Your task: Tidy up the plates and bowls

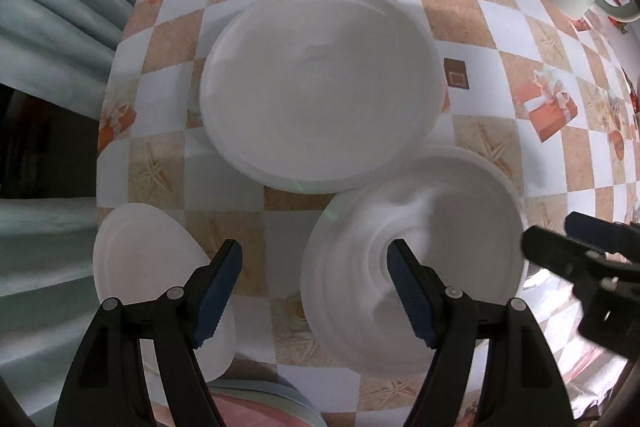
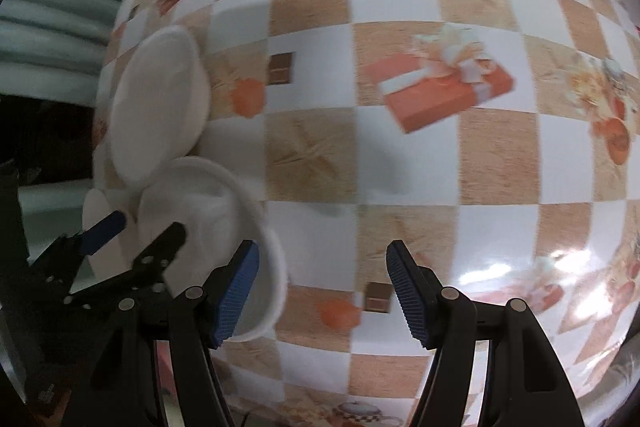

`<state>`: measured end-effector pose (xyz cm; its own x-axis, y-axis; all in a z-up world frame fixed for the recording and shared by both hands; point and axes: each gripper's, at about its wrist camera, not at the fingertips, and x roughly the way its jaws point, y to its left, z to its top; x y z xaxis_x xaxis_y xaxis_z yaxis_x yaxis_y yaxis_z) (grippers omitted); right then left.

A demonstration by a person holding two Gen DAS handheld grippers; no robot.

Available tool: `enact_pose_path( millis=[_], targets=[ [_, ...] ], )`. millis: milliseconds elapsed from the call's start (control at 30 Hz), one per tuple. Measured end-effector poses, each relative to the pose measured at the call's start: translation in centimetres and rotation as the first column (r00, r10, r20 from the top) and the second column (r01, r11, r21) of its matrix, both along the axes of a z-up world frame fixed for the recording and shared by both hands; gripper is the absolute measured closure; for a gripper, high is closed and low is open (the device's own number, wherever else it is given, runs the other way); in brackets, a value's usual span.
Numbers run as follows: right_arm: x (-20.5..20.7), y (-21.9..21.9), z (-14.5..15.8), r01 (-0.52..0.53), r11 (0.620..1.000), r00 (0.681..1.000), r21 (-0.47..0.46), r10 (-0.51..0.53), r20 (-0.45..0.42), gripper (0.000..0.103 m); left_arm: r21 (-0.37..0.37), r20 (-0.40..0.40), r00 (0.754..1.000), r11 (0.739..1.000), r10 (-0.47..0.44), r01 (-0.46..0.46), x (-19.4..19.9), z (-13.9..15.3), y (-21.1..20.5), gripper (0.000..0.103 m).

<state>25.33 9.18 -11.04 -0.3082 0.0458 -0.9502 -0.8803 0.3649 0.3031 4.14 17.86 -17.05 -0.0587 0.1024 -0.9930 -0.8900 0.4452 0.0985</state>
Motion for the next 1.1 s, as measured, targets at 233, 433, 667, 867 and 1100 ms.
enact_pose_path(
  millis=[233,433,667,867,1100],
  targets=[
    [-1.2,1.0,-2.7,-0.038,0.997,0.999,-0.073,0.040,0.019,0.036,-0.046,-0.024,1.000,0.999,-0.018,0.017,0.1,-1.6,0.1,0.025],
    [-2.3,1.9,-3.4,-0.059,0.996,0.998,-0.069,0.057,-0.042,0.074,-0.102,0.000,0.999,0.994,-0.036,0.035,0.7,-2.9,-0.2,0.064],
    [-3.5,1.1,-3.8,-0.062,0.995,0.996,-0.083,0.057,-0.061,0.090,-0.098,0.017,0.998,0.994,-0.054,0.055,2.2,-2.2,-1.8,0.070],
    [-1.8,-1.6,-4.3,-0.063,0.992,0.998,-0.108,0.059,-0.039,0.090,-0.109,0.017,0.993,0.987,-0.118,0.120,4.4,-1.7,-6.0,0.073],
    [-0.8,-7.7,-4.5,-0.050,0.987,0.999,-0.152,0.051,0.001,0.089,-0.147,0.030,0.978,0.967,-0.205,0.207,6.4,-2.0,-13.3,0.073]
  ],
)
